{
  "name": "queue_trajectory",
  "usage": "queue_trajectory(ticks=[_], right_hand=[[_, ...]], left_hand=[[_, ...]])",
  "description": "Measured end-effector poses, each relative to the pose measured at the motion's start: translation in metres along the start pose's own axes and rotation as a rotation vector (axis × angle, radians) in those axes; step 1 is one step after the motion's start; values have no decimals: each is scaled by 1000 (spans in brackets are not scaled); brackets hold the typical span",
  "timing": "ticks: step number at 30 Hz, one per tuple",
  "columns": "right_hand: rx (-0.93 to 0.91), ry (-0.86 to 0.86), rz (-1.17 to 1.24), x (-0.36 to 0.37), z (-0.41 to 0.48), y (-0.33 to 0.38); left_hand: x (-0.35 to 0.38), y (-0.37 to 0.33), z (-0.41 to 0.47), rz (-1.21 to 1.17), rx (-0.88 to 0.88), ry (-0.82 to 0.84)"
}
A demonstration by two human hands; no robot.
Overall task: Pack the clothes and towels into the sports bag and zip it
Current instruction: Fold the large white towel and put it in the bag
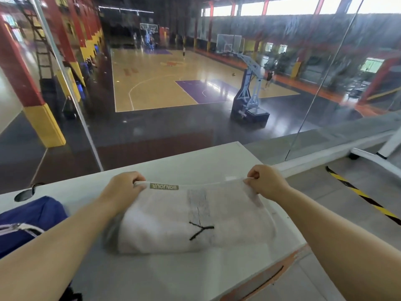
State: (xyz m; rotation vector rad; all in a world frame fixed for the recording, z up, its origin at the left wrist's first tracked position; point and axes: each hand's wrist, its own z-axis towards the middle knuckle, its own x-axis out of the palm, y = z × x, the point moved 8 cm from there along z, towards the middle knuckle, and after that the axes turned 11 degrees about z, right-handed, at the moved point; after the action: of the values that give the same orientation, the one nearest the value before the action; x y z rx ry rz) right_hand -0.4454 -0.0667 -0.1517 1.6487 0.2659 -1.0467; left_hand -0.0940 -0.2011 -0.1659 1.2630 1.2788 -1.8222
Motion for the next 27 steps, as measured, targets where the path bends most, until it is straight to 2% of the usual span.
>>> queue_trajectory(ticks=[3,5,6,9,12,15,19,24,27], right_hand=[[-6,-16,-107,9,-7,7],[-97,-32,-145,14,-31,27],[-170,2,-136,20,-47,39],[-307,293,-112,55,-99,66],[-359,429,-286,80,-136,70],[-380,427,-523,89,-144,62],[-200,523,-660,91,-121,34],[-141,475,-729,79,-97,15],[-208,332,-710,66,-96,19]], left_hand=[[13,6,6,160,42,-50],[16,-6,2,195,181,-80],[18,-16,-3,195,274,-62],[34,-36,-17,166,442,144],[48,-31,-22,214,411,296],[42,-31,-31,356,377,287],[37,-39,-63,512,360,314],[39,-57,-112,395,395,427],[41,-71,-139,369,458,363]])
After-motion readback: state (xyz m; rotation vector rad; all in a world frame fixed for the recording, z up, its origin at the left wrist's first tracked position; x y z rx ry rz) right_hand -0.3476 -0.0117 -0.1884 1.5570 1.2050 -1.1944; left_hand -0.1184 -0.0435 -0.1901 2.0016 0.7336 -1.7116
